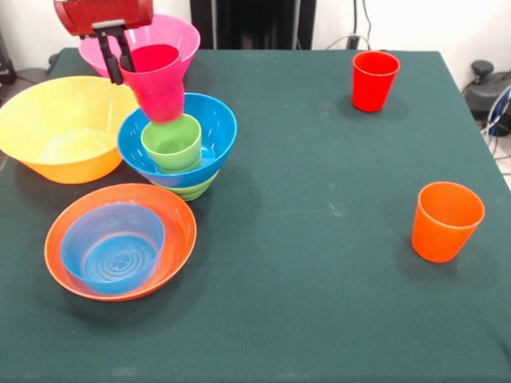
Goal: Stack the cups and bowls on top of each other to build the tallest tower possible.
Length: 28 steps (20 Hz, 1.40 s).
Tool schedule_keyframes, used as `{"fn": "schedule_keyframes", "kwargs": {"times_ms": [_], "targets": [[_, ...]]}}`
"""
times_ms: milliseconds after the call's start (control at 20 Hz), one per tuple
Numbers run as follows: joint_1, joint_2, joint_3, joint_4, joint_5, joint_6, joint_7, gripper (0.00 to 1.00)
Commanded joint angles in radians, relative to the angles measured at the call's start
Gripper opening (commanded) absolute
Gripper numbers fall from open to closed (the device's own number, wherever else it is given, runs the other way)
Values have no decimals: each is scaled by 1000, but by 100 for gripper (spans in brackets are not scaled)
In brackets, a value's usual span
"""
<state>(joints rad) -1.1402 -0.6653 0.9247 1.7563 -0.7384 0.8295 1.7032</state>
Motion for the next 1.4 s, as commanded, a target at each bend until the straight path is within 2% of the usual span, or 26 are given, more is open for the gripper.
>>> {"fn": "schedule_keyframes", "kwargs": {"times_ms": [50, 300, 950, 1400], "targets": [[72, 71, -87, -18, -139, -28, -178, 0], [88, 71, -92, -33, -145, -29, -168, 0], [108, 23, -77, -17, -107, -35, -129, 0], [113, 23, -82, -18, -115, -44, -122, 0]]}}
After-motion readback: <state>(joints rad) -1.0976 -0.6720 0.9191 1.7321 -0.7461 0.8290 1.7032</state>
